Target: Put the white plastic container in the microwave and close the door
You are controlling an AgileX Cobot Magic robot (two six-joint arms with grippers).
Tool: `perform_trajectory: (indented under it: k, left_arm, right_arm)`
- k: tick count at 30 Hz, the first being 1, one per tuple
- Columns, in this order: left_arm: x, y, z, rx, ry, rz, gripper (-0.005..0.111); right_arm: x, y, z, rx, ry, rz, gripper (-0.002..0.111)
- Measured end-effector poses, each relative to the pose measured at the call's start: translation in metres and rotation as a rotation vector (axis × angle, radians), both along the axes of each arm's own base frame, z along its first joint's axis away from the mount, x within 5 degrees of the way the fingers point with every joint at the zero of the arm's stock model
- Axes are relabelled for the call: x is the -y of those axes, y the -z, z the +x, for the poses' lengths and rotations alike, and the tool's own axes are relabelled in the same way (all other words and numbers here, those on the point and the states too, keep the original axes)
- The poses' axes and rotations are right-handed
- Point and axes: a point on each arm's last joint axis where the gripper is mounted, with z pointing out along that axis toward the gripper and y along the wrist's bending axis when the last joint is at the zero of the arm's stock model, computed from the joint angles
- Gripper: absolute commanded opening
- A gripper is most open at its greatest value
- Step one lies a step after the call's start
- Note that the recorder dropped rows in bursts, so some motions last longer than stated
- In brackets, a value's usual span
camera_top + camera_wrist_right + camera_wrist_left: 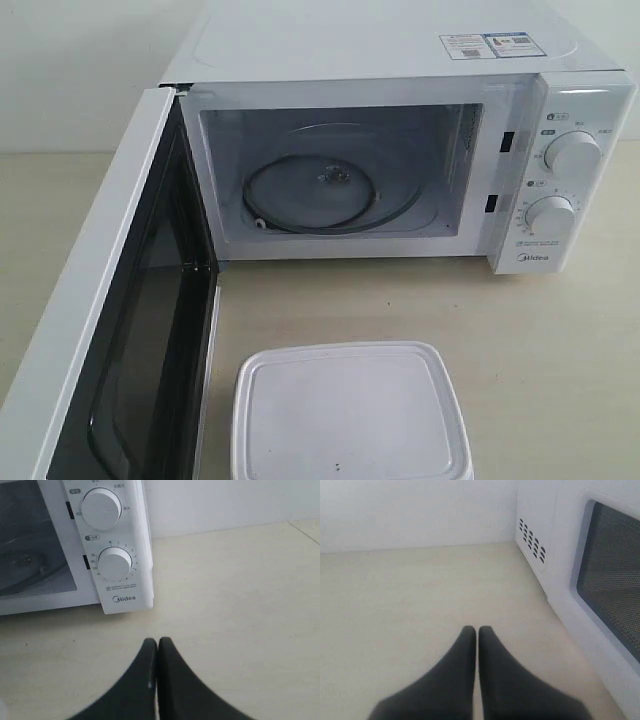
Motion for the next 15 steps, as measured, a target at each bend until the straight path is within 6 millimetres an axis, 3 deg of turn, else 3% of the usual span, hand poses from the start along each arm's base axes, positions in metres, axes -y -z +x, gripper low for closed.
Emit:
perform_trajectory:
  k: [11, 15]
  left_arm:
    - [0.0, 0.0, 0.0, 0.0, 0.0, 0.0, 0.004]
    - [0.0, 0.0, 0.0, 0.0, 0.0, 0.0, 0.004]
  right_arm:
    - [-0.0001, -0.0009, 0.0002, 0.011, -0.001, -0.001, 0.0]
    - [-0.001, -0.009, 0.0019, 0.101, -0.013, -0.008, 0.0]
